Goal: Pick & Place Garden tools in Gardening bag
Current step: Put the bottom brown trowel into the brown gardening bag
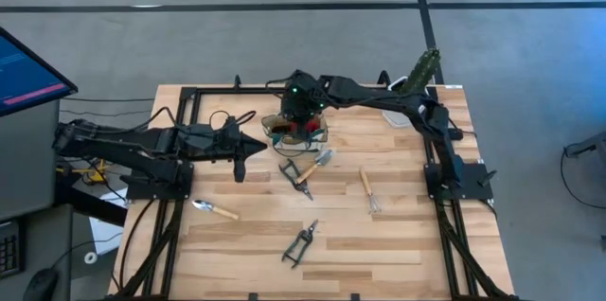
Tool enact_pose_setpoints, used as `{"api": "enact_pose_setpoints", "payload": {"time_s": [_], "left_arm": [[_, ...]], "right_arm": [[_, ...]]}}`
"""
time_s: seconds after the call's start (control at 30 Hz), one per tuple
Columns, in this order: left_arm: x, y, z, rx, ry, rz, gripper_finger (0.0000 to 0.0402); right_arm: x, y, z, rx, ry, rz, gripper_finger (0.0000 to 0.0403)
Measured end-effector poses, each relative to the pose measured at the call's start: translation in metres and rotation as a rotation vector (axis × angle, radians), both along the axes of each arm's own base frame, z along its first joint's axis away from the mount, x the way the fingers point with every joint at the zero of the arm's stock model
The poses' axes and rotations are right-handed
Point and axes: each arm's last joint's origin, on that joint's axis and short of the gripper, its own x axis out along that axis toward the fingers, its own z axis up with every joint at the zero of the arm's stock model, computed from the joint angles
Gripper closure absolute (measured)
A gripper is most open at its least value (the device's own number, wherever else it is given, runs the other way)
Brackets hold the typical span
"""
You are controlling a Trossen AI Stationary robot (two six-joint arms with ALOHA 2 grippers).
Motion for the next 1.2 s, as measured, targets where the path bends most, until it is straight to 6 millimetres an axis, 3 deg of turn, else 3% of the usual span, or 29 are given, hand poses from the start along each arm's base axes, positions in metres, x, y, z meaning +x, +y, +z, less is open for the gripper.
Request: {"api": "enact_pose_setpoints", "payload": {"time_s": [0.3,0.57,0.83,0.97,1.1,1.2], "left_arm": [[0.000,0.000,0.000,0.000,0.000,-0.001,0.0400],[0.000,0.000,0.000,0.000,0.001,-0.001,0.0400],[0.000,0.000,0.000,0.000,0.003,-0.002,0.0400],[0.000,0.000,-0.001,-0.018,0.005,0.004,0.0400],[-0.001,0.000,-0.003,-0.017,0.034,0.005,0.0400],[-0.002,0.000,-0.005,-0.015,0.052,0.004,0.0400]], "right_arm": [[0.005,-0.005,-0.014,-0.063,0.034,-0.098,0.0403],[0.002,-0.018,-0.001,-0.070,0.001,-0.185,0.0403],[-0.004,0.003,0.063,-0.088,-0.065,-0.150,0.0403],[-0.008,0.021,0.106,-0.116,-0.155,-0.125,0.0403],[-0.022,0.040,0.141,-0.141,-0.186,-0.112,0.0403],[-0.047,0.052,0.154,-0.103,-0.102,-0.104,0.0403]]}}
